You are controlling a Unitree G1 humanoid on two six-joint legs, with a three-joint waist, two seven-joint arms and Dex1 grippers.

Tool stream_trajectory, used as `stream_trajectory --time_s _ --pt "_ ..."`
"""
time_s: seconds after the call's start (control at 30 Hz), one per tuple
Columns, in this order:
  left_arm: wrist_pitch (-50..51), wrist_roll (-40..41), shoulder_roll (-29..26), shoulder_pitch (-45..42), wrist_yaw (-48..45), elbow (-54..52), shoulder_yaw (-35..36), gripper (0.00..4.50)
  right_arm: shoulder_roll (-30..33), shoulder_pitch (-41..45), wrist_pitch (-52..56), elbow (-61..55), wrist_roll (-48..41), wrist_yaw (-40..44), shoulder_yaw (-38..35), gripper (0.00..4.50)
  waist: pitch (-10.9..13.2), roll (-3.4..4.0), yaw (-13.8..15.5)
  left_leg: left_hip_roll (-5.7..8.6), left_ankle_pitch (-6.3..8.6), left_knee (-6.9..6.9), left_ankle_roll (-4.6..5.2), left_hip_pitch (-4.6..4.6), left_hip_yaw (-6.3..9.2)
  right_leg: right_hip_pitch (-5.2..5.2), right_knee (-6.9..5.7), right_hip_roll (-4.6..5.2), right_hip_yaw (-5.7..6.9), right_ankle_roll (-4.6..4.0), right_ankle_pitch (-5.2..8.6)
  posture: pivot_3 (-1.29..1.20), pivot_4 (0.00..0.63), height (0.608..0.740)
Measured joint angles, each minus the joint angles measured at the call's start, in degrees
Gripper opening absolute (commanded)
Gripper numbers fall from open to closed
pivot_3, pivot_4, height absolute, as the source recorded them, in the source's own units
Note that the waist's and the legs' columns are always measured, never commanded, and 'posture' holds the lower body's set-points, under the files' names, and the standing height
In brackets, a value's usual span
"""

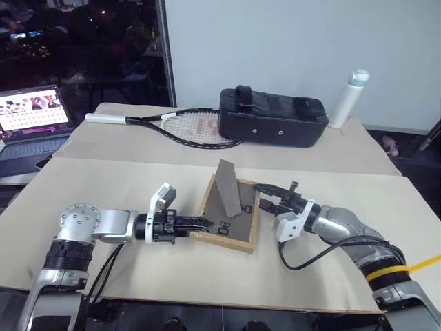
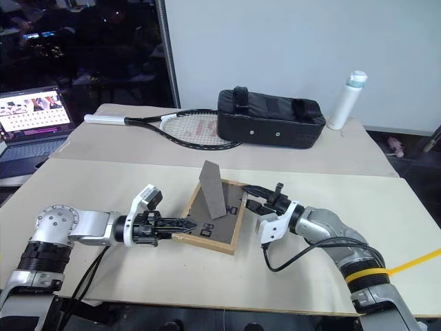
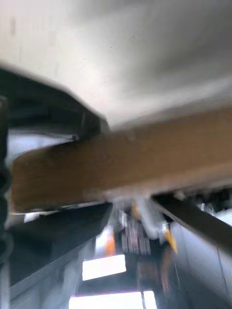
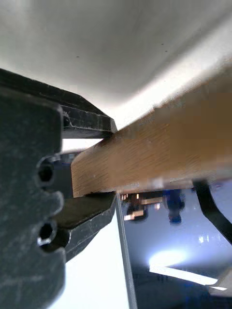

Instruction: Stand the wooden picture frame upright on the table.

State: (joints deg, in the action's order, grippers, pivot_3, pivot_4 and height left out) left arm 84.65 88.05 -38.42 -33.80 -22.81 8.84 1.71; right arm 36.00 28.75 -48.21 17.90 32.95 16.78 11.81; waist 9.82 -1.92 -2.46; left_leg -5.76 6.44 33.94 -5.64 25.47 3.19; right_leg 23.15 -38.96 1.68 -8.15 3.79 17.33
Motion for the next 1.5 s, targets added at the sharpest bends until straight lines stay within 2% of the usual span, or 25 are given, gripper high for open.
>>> stream_trajectory --time_s 0.1,0.27,0.4,0.57,0.63,0.73,0.97,1.2,1.5 --pt "-2.3 -4.7 -0.5 1.2 -3.3 -2.5 0.1 4.50 -0.2 -0.2 0.0 -0.2 -0.3 0.0 0.6 1.25 0.0 0.00 -0.2 0.00 -0.01 0.01 0.00 0.00 0.00 0.02 -0.01 0.00 0.00 0.02 0.01 0.00 0.150 0.696" --pt "-13.2 -16.0 -7.0 3.7 -11.3 -8.1 3.2 4.50 -0.1 -0.2 2.3 0.3 -5.5 3.8 0.6 1.25 0.0 0.01 -0.2 0.00 -0.01 0.01 0.00 -0.01 -0.01 0.00 -0.02 0.00 -0.01 0.02 0.01 0.00 0.150 0.696" --pt "-23.2 -21.6 -11.0 9.3 -20.3 -10.0 11.9 4.50 -1.2 1.9 12.1 4.4 -20.7 12.2 -2.1 1.20 0.1 0.05 -0.2 -0.01 -0.01 0.03 0.00 0.00 -0.04 0.00 -0.02 0.02 -0.02 -0.08 -0.04 0.00 0.150 0.696" --pt "-27.8 -23.5 -9.0 10.2 -22.6 -10.9 16.2 4.50 -4.6 6.8 25.2 5.0 -33.5 20.5 -4.9 1.18 0.1 0.06 -0.1 -0.02 -0.02 0.03 0.02 -0.01 -0.02 -0.01 -0.04 0.00 0.01 0.02 0.02 0.00 0.150 0.696" --pt "-29.3 -24.5 -7.0 11.0 -21.1 -11.1 17.4 4.50 -8.5 8.5 36.8 4.8 -42.1 25.2 -6.3 1.18 0.1 0.06 -0.1 -0.03 -0.02 0.03 0.02 0.02 -0.01 0.00 -0.05 0.00 0.01 0.00 0.00 0.00 0.150 0.696" --pt "-29.5 -25.2 -5.6 14.2 -20.0 -13.4 17.4 4.50 -10.8 9.2 51.5 5.1 -50.4 29.1 -8.5 1.17 0.1 0.06 -0.1 -0.03 -0.01 -0.01 0.02 0.05 -0.01 0.03 -0.05 0.00 0.01 -0.18 -0.10 0.00 0.150 0.696" --pt "-29.5 -27.2 -4.6 15.1 -17.2 -15.0 17.5 4.50 -12.5 9.7 68.6 7.0 -57.4 31.6 -11.5 1.17 0.1 0.08 0.0 -0.03 -0.01 -0.01 0.02 0.05 -0.02 0.06 -0.04 -0.01 0.02 0.03 0.03 0.00 0.150 0.696" --pt "-29.6 -29.4 -4.2 14.8 -16.3 -13.4 17.8 4.50 -14.3 6.3 84.0 4.5 -65.0 31.7 -16.0 1.16 0.1 0.08 0.0 -0.03 -0.01 -0.01 0.02 0.04 -0.01 0.06 -0.05 -0.02 0.02 0.03 0.03 0.00 0.150 0.696" --pt "-29.7 -30.7 -3.0 14.4 -15.8 -11.7 19.8 4.50 -14.8 -1.4 91.2 -8.6 -67.9 29.8 -16.3 1.16 0.1 0.08 0.0 -0.03 -0.01 0.01 0.02 0.05 -0.03 0.06 -0.04 -0.02 0.02 0.05 0.05 0.00 0.150 0.696"
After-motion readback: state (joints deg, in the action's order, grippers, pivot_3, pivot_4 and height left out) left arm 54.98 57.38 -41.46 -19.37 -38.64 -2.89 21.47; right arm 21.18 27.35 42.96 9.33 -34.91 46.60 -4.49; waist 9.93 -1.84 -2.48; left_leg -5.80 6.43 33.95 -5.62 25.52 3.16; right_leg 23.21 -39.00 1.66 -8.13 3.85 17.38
